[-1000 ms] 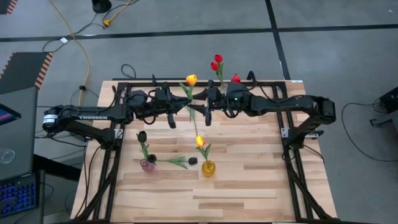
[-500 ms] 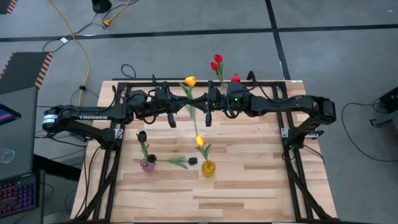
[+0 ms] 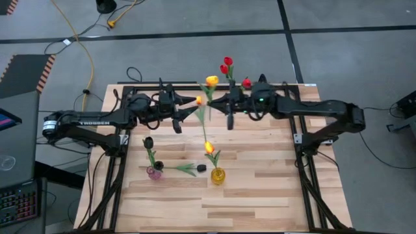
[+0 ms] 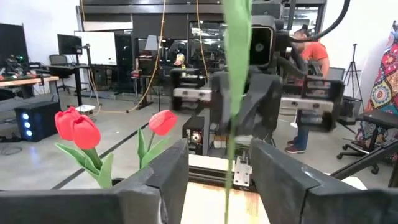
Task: Sort flowers into vase by color
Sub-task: Put the left yellow flower into the yellow vase
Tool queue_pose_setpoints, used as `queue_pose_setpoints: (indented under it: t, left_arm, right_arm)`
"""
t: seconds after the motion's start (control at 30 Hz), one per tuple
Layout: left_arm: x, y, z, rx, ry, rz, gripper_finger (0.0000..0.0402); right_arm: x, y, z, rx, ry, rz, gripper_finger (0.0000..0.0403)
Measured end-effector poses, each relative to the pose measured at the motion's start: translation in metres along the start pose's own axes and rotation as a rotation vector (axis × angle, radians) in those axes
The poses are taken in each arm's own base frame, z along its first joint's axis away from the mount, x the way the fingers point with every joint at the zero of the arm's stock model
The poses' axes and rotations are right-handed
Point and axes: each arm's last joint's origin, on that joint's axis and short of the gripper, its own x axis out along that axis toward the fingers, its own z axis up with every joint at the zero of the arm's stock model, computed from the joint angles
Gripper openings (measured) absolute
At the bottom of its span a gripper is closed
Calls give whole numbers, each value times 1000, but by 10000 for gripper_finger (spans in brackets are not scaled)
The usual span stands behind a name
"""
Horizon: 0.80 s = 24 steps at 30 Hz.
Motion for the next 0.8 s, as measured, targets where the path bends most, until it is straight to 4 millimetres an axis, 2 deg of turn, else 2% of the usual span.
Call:
queue_pose_setpoints:
  t: [0.2, 0.3, 0.53, 0.73, 0.8]
  left_arm:
    - [-12, 1, 7, 1, 16, 2, 165]
    - [-15, 1, 8, -5, 29, 3, 165]
    - [-16, 1, 6, -5, 54, 4, 165]
    - [-15, 1, 5, -6, 59, 5, 165]
    - [-15, 1, 5, -6, 62, 5, 165]
  right_arm:
    - [-41, 22, 12, 1, -6, 60, 27]
    - [-63, 35, 6, 13, -26, 47, 27]
    - [-98, 67, -33, 123, -99, 70, 27]
    - [-104, 95, -67, 168, -178, 175, 27]
    - [-104, 104, -72, 178, -208, 213, 27]
